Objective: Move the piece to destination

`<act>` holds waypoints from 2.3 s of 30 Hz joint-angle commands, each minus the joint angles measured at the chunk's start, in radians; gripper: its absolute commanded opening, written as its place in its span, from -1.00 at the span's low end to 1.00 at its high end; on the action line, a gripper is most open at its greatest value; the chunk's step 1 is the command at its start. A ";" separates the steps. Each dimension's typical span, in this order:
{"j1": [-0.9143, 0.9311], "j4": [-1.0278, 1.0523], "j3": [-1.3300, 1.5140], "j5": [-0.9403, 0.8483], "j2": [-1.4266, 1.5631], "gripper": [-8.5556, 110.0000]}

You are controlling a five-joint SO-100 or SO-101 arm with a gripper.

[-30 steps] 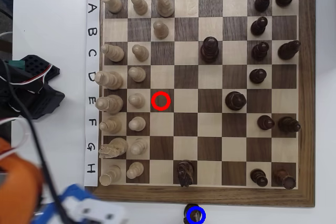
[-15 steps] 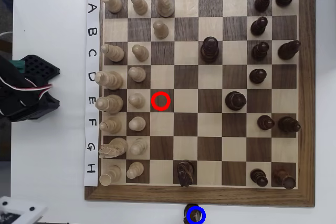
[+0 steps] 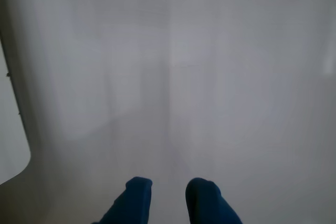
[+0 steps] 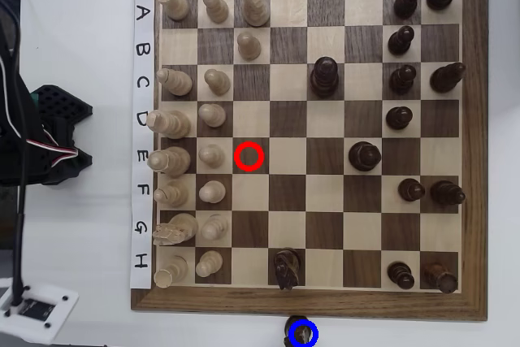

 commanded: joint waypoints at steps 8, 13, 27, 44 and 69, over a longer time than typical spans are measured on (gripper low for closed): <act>0.133 -0.051 0.411 -0.126 0.319 -0.78; 0.149 -0.046 0.523 -0.166 0.394 -0.80; 0.186 0.025 0.724 -0.199 0.563 -0.86; 0.173 0.107 0.793 -0.186 0.606 -0.86; 0.166 0.123 0.788 -0.163 0.607 -0.86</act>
